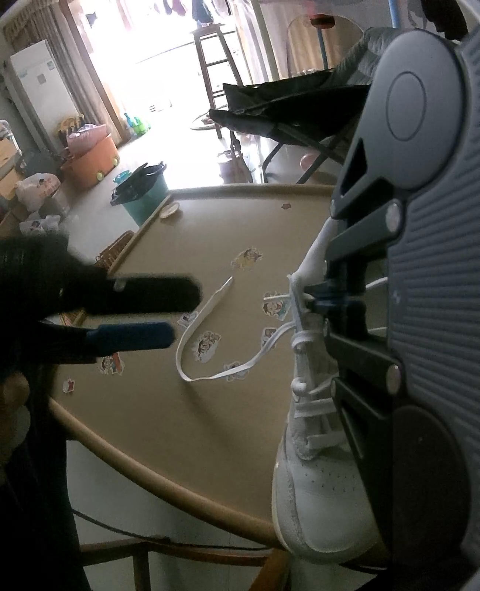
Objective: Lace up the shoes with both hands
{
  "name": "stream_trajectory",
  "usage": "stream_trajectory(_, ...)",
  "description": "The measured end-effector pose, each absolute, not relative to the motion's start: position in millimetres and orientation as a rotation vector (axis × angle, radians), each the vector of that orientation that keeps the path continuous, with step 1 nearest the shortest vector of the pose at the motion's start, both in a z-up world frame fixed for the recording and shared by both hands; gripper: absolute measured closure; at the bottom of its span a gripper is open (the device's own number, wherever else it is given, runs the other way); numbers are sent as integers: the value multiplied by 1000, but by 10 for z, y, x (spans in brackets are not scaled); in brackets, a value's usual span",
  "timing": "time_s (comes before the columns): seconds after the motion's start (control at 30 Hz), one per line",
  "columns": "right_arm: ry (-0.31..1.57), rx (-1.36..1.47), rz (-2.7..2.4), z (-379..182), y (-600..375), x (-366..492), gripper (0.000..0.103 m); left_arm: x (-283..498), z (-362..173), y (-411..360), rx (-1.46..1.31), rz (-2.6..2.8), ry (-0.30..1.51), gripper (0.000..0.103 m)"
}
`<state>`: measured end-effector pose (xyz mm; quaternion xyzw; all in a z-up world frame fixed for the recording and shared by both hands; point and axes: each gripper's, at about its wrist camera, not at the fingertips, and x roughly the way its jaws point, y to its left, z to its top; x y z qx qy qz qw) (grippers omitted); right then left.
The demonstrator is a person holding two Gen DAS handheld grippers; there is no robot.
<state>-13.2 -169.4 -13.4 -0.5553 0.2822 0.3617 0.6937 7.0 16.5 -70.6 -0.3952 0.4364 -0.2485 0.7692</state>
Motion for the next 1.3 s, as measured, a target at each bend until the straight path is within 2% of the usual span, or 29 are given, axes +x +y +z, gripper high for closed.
stream_trajectory(0.3,629,-1232,808,-140,-1698,-117,101,128,-1013,-138,-1152,-478,1009,48)
stream_trajectory(0.47,629,-1232,807,-145,-1693,-109,101,72,-1077,-321,-1206,-475,1016,66)
stream_trajectory(0.5,629,-1232,806,-146,-1692,-108,101,63,-1086,-358,-1212,-471,1015,76)
stream_trajectory(0.53,629,-1232,806,-147,-1690,-107,101,59,-1095,-384,-1219,-467,1018,80)
stream_trajectory(0.8,634,-1233,803,-142,-1682,-87,101,62,-1171,-492,-1313,-458,1035,85)
stream_trajectory(1.0,637,-1232,800,-146,-1683,-85,101,94,-1139,-575,-1309,-472,1010,100)
stream_trajectory(1.3,691,-1147,741,-95,-1702,-42,97,164,-1046,-579,-1225,-485,983,100)
